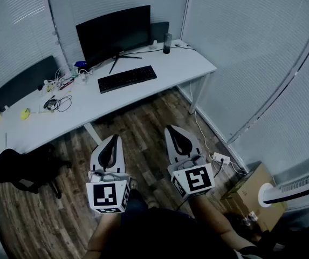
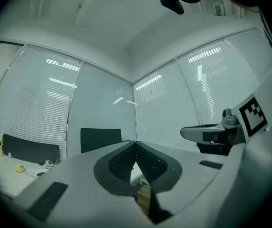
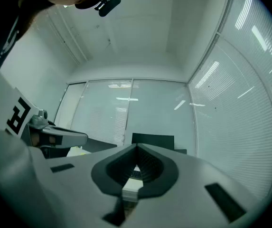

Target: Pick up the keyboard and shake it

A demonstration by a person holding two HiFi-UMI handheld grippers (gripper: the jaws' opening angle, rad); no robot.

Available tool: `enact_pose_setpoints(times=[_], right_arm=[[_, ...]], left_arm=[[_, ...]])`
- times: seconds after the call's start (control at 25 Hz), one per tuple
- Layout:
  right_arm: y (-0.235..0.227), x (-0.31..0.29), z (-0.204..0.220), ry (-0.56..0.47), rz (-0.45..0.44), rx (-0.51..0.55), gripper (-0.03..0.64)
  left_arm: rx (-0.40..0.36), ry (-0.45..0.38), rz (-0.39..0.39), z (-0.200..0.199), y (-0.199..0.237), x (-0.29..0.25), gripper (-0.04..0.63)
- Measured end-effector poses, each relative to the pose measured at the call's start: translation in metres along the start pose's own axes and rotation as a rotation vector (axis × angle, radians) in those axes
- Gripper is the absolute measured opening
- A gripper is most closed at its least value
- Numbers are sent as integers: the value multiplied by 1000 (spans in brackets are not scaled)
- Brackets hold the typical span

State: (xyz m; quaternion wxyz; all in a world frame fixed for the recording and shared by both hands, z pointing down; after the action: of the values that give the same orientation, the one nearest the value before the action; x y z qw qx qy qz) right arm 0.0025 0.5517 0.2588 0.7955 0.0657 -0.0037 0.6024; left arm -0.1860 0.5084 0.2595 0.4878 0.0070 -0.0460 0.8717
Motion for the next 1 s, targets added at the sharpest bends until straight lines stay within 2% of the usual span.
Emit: enact_pose_setpoints(times=[0.32, 0.44, 0.52, 0.6, 0.64, 0.92, 1.0], right_arm=[[-8, -30, 17, 6, -16, -44, 29], [-12, -54, 28, 11, -49, -36, 32], [-18, -75, 36, 16, -60, -37, 48], [-28, -98, 44, 24, -59, -49, 112], [-32, -110, 48, 31, -57, -54, 124], [-72, -212, 72, 81, -36, -60, 124], [-83, -241, 77, 97, -27, -59, 124]], left_arm=[[6, 12, -4, 13, 18, -24, 25], [21, 22, 18, 26, 30, -45, 26], [35, 18, 20, 34, 42, -63, 26], [51, 8, 10, 40, 56, -82, 26], [58, 3, 3, 42, 64, -93, 26], [74, 32, -9, 69, 129, -189, 31], [75, 45, 0, 76, 147, -216, 73]])
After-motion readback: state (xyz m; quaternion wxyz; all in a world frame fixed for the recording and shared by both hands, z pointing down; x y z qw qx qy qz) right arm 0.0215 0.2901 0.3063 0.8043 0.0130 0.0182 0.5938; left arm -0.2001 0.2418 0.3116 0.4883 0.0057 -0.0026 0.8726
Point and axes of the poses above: the fingertips, and each gripper's own axes: x backward along the fingers, y to its left, z out of its underside, the point moved 7 cm from there along x, backward along the fingers, and after that the axes turned 6 degrees about -z, right-handed, at the moved point
